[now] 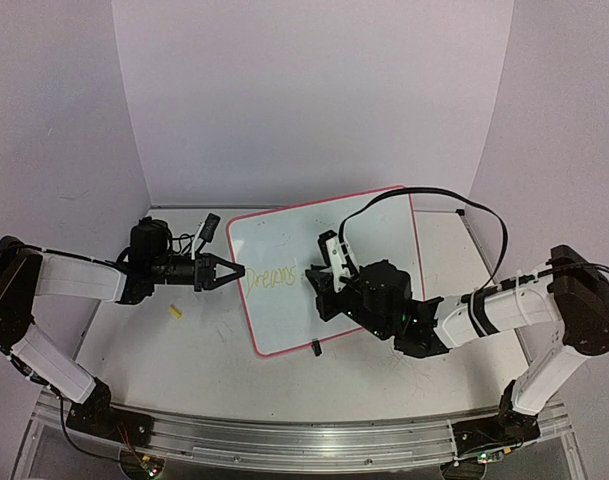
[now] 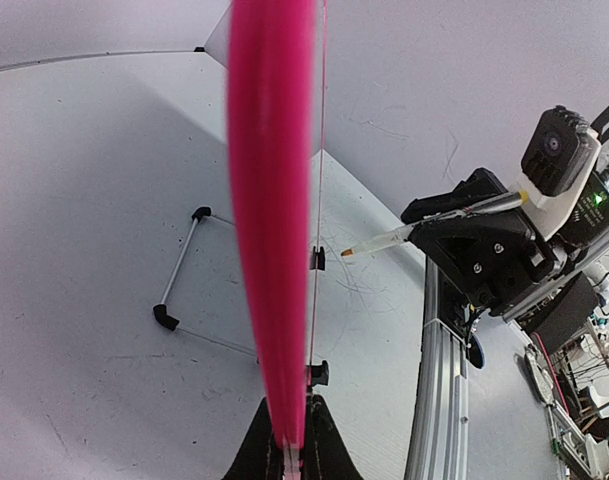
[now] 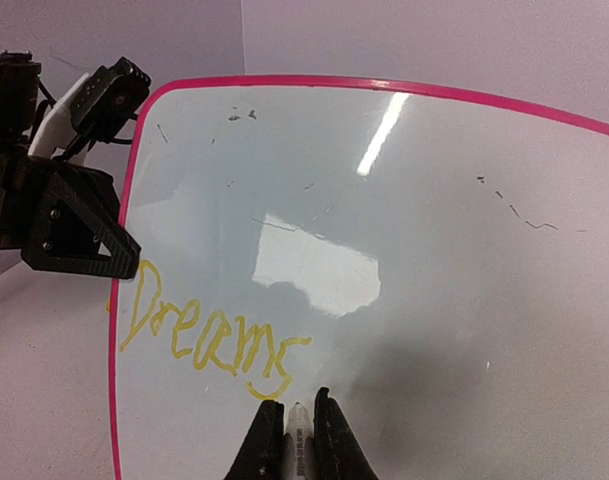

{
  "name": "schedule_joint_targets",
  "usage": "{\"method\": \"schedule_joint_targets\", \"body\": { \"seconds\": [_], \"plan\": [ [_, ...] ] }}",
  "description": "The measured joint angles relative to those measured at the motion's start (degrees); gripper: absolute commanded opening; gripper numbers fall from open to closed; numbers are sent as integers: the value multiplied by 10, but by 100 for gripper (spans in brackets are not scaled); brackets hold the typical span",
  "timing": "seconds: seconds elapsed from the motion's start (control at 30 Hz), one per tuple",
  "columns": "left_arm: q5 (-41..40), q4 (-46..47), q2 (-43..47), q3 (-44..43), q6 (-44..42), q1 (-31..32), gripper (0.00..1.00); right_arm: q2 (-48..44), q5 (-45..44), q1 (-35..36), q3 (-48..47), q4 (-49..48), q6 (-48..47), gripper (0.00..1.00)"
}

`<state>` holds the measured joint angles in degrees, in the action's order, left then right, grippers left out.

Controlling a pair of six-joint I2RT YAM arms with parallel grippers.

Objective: Write a sentence on the whiteboard

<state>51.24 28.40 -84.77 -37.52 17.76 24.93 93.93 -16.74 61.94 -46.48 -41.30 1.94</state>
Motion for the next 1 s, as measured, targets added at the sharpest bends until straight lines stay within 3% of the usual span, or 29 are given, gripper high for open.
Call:
{"method": "schedule_joint_targets", "body": {
  "seconds": [1.0],
  "plan": [
    [0, -1, 0, 0, 0, 0, 0, 0, -1, 0, -27, 3, -64, 0]
  ]
}}
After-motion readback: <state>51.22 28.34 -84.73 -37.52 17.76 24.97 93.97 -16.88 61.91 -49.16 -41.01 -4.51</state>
